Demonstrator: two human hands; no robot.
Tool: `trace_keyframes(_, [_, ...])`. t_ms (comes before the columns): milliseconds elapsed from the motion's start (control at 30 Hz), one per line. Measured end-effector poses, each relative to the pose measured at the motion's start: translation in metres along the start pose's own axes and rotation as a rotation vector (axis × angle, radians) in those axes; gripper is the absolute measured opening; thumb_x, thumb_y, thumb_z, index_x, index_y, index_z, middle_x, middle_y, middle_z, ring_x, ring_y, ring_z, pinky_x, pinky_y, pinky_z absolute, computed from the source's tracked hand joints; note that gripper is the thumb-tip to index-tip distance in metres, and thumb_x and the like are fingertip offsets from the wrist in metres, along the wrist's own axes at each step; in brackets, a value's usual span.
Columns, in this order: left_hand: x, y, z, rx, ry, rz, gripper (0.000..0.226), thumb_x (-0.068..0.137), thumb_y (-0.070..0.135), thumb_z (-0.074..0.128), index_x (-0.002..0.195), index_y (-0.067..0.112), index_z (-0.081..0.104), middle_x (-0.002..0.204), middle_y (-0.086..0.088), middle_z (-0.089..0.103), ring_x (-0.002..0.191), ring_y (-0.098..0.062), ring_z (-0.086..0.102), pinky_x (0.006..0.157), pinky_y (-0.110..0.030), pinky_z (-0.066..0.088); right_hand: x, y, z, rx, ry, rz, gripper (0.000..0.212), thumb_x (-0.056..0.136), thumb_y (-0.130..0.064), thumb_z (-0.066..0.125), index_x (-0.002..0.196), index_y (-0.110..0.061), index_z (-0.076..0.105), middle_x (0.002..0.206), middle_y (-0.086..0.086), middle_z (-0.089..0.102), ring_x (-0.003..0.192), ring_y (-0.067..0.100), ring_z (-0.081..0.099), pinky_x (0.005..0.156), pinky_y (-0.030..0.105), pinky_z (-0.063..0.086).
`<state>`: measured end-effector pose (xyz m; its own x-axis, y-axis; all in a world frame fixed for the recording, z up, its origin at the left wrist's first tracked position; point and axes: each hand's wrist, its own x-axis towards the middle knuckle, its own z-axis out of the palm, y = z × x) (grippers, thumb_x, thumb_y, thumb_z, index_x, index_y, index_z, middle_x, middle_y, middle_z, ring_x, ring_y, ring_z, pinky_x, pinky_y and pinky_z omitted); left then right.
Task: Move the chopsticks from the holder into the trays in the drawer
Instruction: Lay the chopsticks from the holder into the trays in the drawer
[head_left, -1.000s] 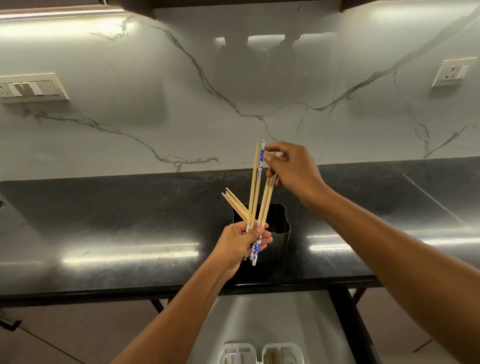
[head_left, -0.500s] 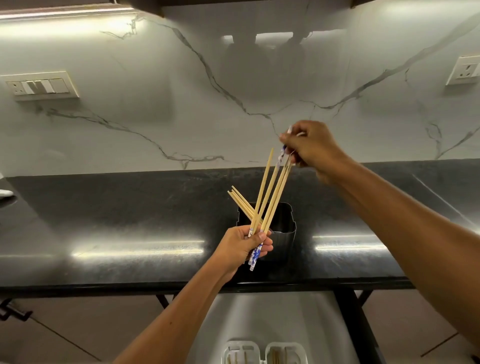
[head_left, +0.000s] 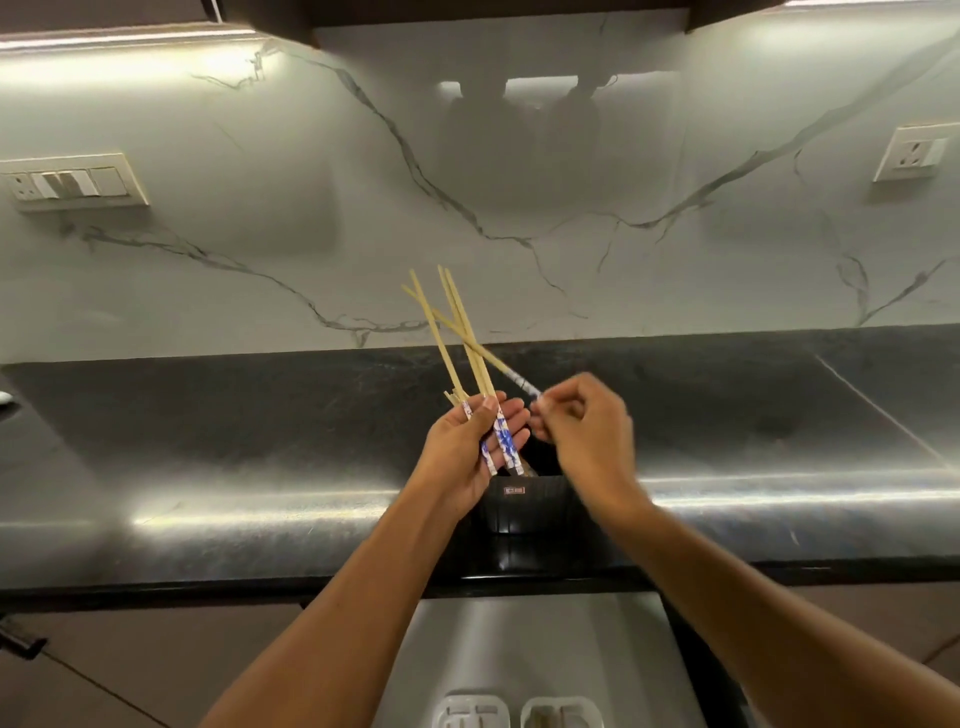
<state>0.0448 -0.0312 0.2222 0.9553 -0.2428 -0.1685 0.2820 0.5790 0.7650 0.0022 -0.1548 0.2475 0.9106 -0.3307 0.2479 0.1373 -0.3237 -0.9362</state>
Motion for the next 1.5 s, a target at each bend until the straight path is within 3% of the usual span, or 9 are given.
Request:
trace_keyframes(233, [-0.005, -0.007, -0.003, 0.053, -0.008, 0.029, 0.02, 0.099, 0.01, 0.046, 0.11, -0.001, 0.058, 0.099, -0.018, 0.071, 0.081, -0.021, 0.073, 0.065, -0.03, 0.061, -0.023, 0.022, 0.015, -0.102, -0.072, -0.061, 0.012, 0.089, -0.016, 0.064, 0.079, -0.022, 0.059, 0.072, -0.012, 0.065, 0.066, -0.004, 0.065, 0.056, 0.007, 0.05])
trace_keyframes(467, [-0.004, -0.013, -0.007, 0.275, 0.042, 0.065, 0.019, 0.098, 0.013, 0.05, 0.11, 0.005, 0.062, 0.084, -0.009, 0.071, 0.075, -0.016, 0.07, 0.067, -0.032, 0.057, -0.019, 0.027, 0.013, -0.293, -0.247, -0.048, 0.011, 0.09, -0.024, 0.063, 0.08, -0.02, 0.065, 0.07, -0.007, 0.067, 0.066, 0.008, 0.065, 0.062, 0.019, 0.055])
trace_keyframes(567, [-0.005, -0.016, -0.008, 0.273, 0.037, 0.084, 0.016, 0.099, 0.012, 0.048, 0.107, 0.004, 0.06, 0.081, -0.008, 0.069, 0.075, -0.016, 0.07, 0.078, -0.034, 0.056, -0.009, 0.016, 0.004, -0.375, -0.106, -0.056, 0.009, 0.089, -0.029, 0.063, 0.084, -0.022, 0.064, 0.072, -0.009, 0.064, 0.064, 0.003, 0.06, 0.061, 0.018, 0.047])
trace_keyframes(633, [-0.007, -0.018, -0.008, 0.291, 0.014, 0.102, 0.013, 0.099, 0.012, 0.049, 0.1, 0.007, 0.061, 0.08, -0.008, 0.068, 0.074, -0.015, 0.07, 0.082, -0.034, 0.055, 0.008, 0.005, -0.002, -0.249, -0.038, 0.007, 0.02, 0.087, -0.033, 0.065, 0.102, -0.02, 0.061, 0.086, -0.009, 0.064, 0.077, 0.001, 0.059, 0.07, 0.017, 0.046])
trace_keyframes(733, [-0.012, -0.026, -0.002, 0.426, -0.035, 0.101, 0.014, 0.098, 0.013, 0.049, 0.1, 0.01, 0.063, 0.084, -0.008, 0.067, 0.075, -0.015, 0.069, 0.083, -0.034, 0.056, 0.031, -0.011, -0.007, 0.137, -0.222, 0.265, 0.051, 0.084, -0.035, 0.069, 0.125, -0.011, 0.049, 0.106, 0.005, 0.068, 0.1, 0.018, 0.065, 0.095, 0.038, 0.05])
trace_keyframes(867, [-0.02, -0.037, 0.013, 0.6, -0.122, 0.045, 0.018, 0.101, 0.017, 0.045, 0.103, 0.013, 0.062, 0.09, -0.007, 0.064, 0.079, -0.015, 0.066, 0.083, -0.035, 0.058, 0.036, -0.017, -0.006, 0.31, -0.293, 0.264, 0.029, 0.092, -0.022, 0.06, 0.115, -0.006, 0.055, 0.107, 0.018, 0.067, 0.1, 0.028, 0.067, 0.09, 0.04, 0.055])
trace_keyframes(1067, [-0.018, -0.051, 0.023, 0.824, -0.208, -0.032, 0.018, 0.101, 0.019, 0.043, 0.102, 0.009, 0.058, 0.092, -0.007, 0.06, 0.088, -0.014, 0.061, 0.088, -0.033, 0.054, 0.032, -0.005, -0.014, 0.251, -0.258, 0.223, 0.018, 0.099, -0.017, 0.046, 0.106, -0.006, 0.058, 0.082, 0.006, 0.065, 0.077, 0.014, 0.064, 0.077, 0.026, 0.056])
trace_keyframes(1367, [0.004, -0.102, 0.048, 1.072, -0.144, 0.229, 0.015, 0.095, 0.016, 0.053, 0.083, 0.014, 0.062, 0.071, 0.0, 0.063, 0.064, -0.006, 0.058, 0.063, -0.021, 0.046, 0.027, 0.048, -0.051, 0.178, -0.179, 0.149, 0.016, 0.1, -0.018, 0.043, 0.102, -0.011, 0.057, 0.083, 0.003, 0.06, 0.08, 0.013, 0.059, 0.082, 0.028, 0.053])
trace_keyframes(1500, [0.018, -0.135, 0.056, 1.202, -0.116, 0.324, 0.022, 0.097, 0.015, 0.05, 0.084, 0.004, 0.063, 0.07, -0.007, 0.064, 0.066, -0.022, 0.062, 0.067, -0.035, 0.05, 0.029, 0.079, -0.061, 0.217, -0.133, 0.17, 0.018, 0.101, -0.025, 0.041, 0.098, -0.013, 0.053, 0.078, 0.0, 0.05, 0.074, 0.011, 0.049, 0.072, 0.023, 0.048])
